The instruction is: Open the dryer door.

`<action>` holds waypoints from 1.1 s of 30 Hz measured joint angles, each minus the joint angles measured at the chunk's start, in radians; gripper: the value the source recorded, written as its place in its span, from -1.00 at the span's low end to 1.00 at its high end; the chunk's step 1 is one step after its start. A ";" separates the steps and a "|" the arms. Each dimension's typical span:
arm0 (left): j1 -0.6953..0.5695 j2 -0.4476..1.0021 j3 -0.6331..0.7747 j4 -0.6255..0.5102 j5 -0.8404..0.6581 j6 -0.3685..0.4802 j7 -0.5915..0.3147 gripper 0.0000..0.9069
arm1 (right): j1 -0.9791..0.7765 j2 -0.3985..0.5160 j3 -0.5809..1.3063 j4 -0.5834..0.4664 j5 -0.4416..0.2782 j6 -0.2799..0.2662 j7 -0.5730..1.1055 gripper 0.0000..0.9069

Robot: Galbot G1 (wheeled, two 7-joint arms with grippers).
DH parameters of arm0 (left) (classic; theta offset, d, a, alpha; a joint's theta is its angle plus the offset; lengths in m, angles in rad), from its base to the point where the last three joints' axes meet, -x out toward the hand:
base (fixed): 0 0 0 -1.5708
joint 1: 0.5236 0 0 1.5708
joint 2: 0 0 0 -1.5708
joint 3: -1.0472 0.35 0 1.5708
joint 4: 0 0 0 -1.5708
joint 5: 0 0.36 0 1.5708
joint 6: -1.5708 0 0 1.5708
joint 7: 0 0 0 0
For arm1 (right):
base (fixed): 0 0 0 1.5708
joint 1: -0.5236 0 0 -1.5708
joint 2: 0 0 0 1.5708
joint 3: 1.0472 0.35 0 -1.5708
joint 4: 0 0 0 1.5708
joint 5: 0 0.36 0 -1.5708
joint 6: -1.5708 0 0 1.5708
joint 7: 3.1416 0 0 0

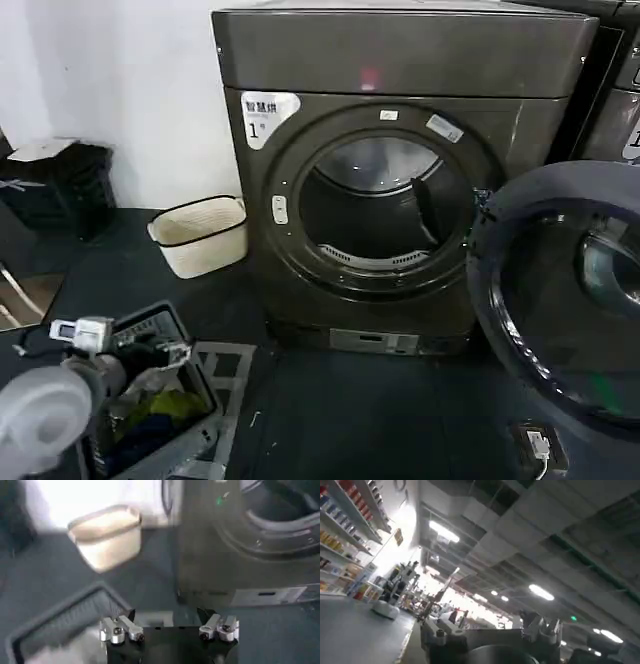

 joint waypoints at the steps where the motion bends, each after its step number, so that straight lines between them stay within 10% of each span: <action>1: 0.000 0.011 -0.004 0.007 -0.054 0.000 -0.033 1.00 | -0.002 0.000 0.004 -0.003 0.005 0.003 -0.003 1.00; 13: -0.031 0.088 0.024 0.128 -0.573 -0.001 -0.374 1.00 | -0.015 -0.002 0.032 -0.032 0.057 0.043 -0.035 1.00; 33: -0.057 0.102 0.010 0.290 -0.747 -0.001 -0.430 1.00 | -0.005 0.001 0.045 -0.072 0.060 0.067 -0.026 1.00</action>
